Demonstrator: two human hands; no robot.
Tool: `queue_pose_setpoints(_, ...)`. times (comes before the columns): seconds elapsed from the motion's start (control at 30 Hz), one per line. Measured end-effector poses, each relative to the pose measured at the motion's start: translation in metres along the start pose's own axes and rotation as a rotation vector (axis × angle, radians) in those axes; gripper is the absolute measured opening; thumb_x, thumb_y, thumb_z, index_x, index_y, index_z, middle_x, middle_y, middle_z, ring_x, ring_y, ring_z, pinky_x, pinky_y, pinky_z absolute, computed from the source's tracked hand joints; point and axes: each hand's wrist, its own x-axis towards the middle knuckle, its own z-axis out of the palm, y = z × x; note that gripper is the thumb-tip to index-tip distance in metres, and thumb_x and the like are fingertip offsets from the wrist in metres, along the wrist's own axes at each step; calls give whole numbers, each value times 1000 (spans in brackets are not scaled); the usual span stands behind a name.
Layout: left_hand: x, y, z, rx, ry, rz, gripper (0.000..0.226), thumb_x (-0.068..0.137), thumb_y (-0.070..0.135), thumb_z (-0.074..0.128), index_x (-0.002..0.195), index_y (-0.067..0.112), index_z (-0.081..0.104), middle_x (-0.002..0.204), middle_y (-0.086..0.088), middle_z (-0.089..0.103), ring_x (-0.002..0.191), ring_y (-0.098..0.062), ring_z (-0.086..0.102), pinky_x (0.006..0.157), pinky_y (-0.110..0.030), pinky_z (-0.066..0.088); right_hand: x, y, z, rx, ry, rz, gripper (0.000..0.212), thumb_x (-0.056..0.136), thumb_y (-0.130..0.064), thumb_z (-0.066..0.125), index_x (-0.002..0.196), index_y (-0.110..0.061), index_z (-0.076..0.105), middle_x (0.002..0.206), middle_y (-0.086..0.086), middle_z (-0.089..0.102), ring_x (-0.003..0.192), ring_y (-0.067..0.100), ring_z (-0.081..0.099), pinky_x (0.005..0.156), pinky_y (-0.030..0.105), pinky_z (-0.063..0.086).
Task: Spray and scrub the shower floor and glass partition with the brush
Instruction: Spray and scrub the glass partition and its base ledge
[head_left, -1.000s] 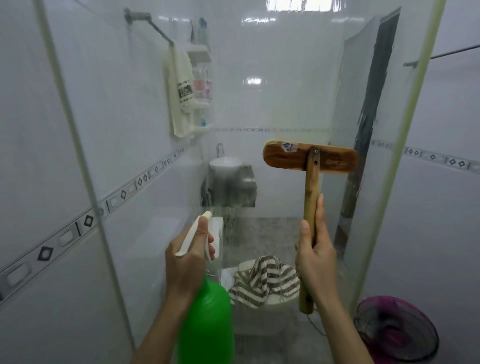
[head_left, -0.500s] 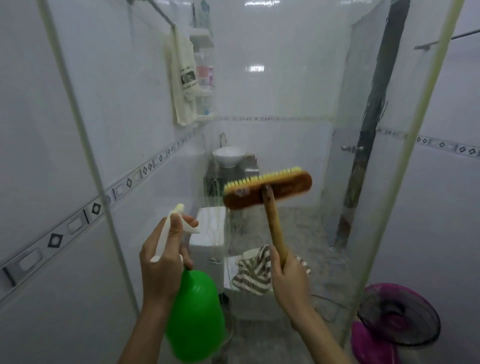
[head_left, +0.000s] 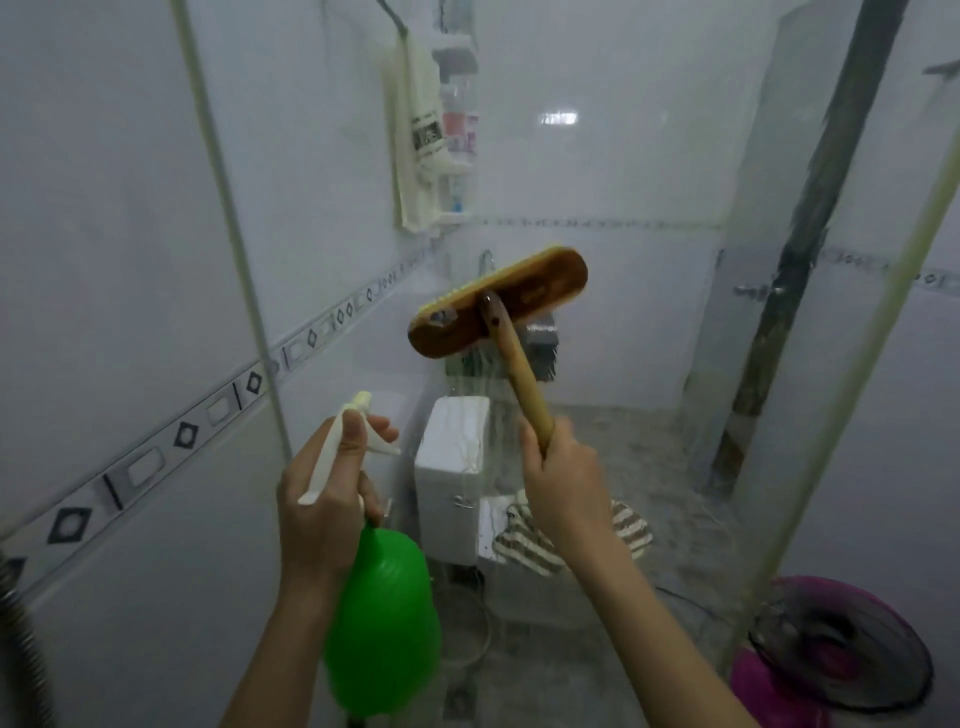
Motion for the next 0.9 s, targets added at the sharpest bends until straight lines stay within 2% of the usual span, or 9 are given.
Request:
queue_pose_setpoints(0.1, 0, -1, -8, 17, 33, 10, 36, 98, 51, 43, 87, 31, 72, 85, 3, 75, 41, -18, 48, 51, -31, 42, 32, -19, -10, 5, 30, -102, 37, 98, -50, 37, 89, -16, 48, 68, 0, 54, 50, 12, 49, 45, 26, 40)
queue_pose_setpoints(0.2, 0, -2, -17, 8, 62, 12, 40, 98, 53, 43, 89, 26, 71, 84, 1, 75, 42, -21, 47, 52, -32, 42, -14, 18, 2, -85, -30, 58, 34, 97, -48, 38, 83, -18, 46, 63, -1, 52, 48, 11, 47, 45, 31, 44)
queue_pose_setpoints(0.27, 0, 0, -22, 9, 80, 19, 42, 97, 54, 43, 89, 24, 71, 85, -1, 75, 41, -20, 47, 51, -31, 42, -41, 24, 10, -159, -80, 112, 32, 98, -46, 39, 81, -20, 44, 62, -4, 50, 49, 8, 47, 46, 27, 42)
queue_pose_setpoints(0.37, -3, 2, -29, 36, 87, 8, 42, 102, 49, 43, 91, 20, 70, 96, 2, 76, 42, -15, 48, 48, -27, 42, -4, -19, 18, -109, -106, -22, 32, 98, -50, 36, 84, -22, 42, 66, -6, 50, 50, 5, 45, 44, 17, 34)
queue_pose_setpoints(0.5, -3, 4, -39, 37, 112, 2, 39, 104, 45, 41, 91, 21, 69, 98, 1, 76, 41, -11, 46, 42, -20, 39, 64, -87, 13, -120, -17, -221, 40, 97, -54, 34, 83, -18, 41, 68, -1, 53, 53, 16, 53, 49, 30, 45)
queue_pose_setpoints(0.67, 2, 7, -52, 36, 126, 25, 42, 102, 51, 41, 91, 21, 69, 83, -6, 73, 43, -16, 48, 46, -23, 42, -4, -22, 13, -110, -122, -50, 31, 97, -52, 35, 82, -25, 40, 67, -6, 52, 49, 6, 46, 44, 19, 38)
queue_pose_setpoints(0.77, 3, 6, -56, 26, 144, 24, 40, 100, 51, 42, 90, 25, 70, 82, -19, 69, 43, -17, 47, 47, -23, 41, 6, -40, 25, -62, -131, -45, 33, 97, -53, 35, 84, -23, 43, 71, -2, 55, 55, 11, 53, 52, 28, 51)
queue_pose_setpoints(0.83, 3, 7, -58, 21, 150, 17, 38, 102, 49, 43, 90, 25, 69, 85, -2, 75, 42, -12, 47, 43, -21, 41, 43, -88, 30, -89, -70, -158, 39, 97, -55, 34, 85, -20, 45, 72, -1, 55, 60, 18, 58, 57, 35, 52)
queue_pose_setpoints(0.9, 4, 9, -58, 7, 155, -1, 38, 102, 50, 43, 92, 23, 68, 92, 7, 76, 41, -8, 46, 40, -19, 41, 72, -126, 32, -140, -64, -283, 41, 98, -56, 33, 87, -18, 46, 70, -2, 53, 61, 18, 58, 57, 34, 50)
